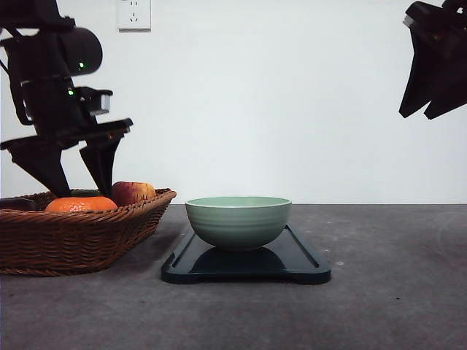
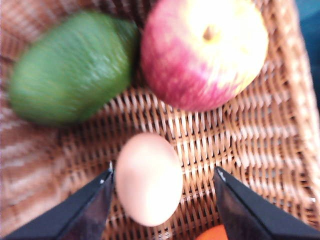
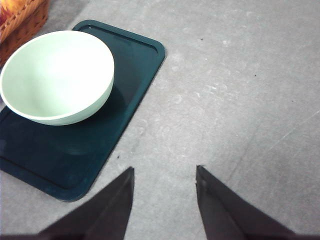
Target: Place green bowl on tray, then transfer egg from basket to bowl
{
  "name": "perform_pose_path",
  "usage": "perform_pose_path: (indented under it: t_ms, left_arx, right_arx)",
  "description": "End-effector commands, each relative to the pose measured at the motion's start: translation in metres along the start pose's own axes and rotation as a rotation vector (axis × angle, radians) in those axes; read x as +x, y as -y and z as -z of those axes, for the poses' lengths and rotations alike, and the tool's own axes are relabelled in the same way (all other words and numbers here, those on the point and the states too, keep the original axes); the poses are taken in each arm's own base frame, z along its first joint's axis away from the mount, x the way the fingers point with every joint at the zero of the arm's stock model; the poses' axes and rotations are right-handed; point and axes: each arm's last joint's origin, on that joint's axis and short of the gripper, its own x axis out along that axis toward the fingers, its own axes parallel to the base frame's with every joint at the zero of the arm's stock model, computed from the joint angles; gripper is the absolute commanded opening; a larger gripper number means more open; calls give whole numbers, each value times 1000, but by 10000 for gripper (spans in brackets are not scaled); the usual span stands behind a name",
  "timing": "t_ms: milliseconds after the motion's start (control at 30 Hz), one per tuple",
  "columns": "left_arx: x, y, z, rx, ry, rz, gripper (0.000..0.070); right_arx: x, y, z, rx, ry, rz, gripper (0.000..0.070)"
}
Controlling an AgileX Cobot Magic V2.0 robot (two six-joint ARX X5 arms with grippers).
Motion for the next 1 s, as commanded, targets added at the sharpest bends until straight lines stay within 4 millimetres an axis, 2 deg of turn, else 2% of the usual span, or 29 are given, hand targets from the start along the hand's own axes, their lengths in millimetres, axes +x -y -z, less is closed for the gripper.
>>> perform_pose_path:
  t_ms: [0,200,967]
  left_arx:
    - [8,1,-4,-7,-7,-2,399]
    - [18,-1,-3,-22,-32,-14,398]
    - [19,-1,-5,-20,-14,-30,398]
  right_arx:
    - [1,0,-2,-10,6,1,242]
    - [1,0,-2,-10,6,1,242]
    - [1,0,-6,-13,54,2,242]
